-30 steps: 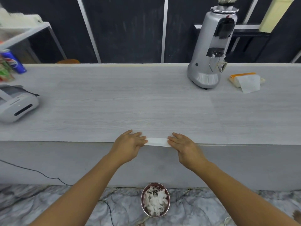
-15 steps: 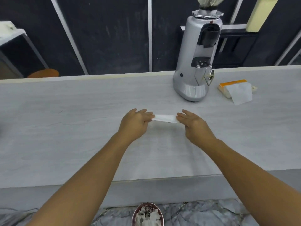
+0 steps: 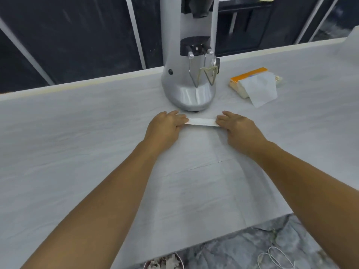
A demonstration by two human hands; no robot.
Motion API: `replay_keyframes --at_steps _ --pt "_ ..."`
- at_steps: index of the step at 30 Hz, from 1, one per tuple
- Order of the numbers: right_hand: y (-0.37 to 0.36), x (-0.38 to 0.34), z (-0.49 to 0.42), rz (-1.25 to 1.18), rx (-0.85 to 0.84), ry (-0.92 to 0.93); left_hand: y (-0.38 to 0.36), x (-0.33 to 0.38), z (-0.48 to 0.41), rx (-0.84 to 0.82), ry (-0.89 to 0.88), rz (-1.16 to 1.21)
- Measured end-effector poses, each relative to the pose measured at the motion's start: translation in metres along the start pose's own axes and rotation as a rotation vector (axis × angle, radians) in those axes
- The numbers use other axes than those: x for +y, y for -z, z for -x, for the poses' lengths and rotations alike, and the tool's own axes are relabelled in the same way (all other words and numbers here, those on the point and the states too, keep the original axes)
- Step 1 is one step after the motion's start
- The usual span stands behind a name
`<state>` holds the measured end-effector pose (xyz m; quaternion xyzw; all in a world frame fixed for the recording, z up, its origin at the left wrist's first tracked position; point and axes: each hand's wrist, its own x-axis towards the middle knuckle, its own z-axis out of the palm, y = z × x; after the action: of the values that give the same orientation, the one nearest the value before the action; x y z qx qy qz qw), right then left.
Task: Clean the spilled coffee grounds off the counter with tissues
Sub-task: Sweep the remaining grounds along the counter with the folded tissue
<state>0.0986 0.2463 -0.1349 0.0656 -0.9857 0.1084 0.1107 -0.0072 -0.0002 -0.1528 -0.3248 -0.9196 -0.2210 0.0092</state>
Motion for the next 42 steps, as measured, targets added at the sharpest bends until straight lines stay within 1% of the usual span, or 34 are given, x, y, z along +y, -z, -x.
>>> replay_keyframes --at_steps 2,5,11,17,20,28,31,35,40,42 --pt "0.003 0.003 0.009 -0.013 0.009 0.012 -0.008 0.003 -0.006 -0.009 -0.012 -0.009" --pt "0.005 -0.002 0.025 -0.015 -0.012 -0.002 -0.011 0.007 0.002 0.025 -0.060 -0.027" --pt "-0.005 -0.028 0.043 0.053 -0.070 -0.105 0.008 0.016 0.032 -0.086 -0.123 -0.119" --pt "-0.013 -0.077 0.063 0.032 -0.044 -0.239 0.021 0.014 0.060 -0.138 -0.119 -0.144" --pt "-0.015 -0.104 0.076 0.007 -0.051 -0.252 0.034 0.009 0.086 -0.156 -0.111 -0.143" --pt "-0.025 -0.195 0.110 -0.020 -0.094 -0.177 0.073 -0.022 0.194 -0.169 -0.060 -0.159" --pt "-0.029 -0.232 0.121 -0.046 -0.111 -0.126 0.088 -0.032 0.241 -0.157 -0.001 -0.161" --pt "-0.031 -0.273 0.139 -0.094 -0.127 -0.015 0.100 -0.041 0.307 -0.118 0.103 -0.169" --pt "-0.030 -0.301 0.167 -0.114 -0.157 0.116 0.097 -0.028 0.367 -0.041 0.227 -0.106" --pt "-0.030 -0.303 0.178 -0.122 -0.158 0.162 0.092 -0.020 0.382 -0.009 0.240 -0.104"
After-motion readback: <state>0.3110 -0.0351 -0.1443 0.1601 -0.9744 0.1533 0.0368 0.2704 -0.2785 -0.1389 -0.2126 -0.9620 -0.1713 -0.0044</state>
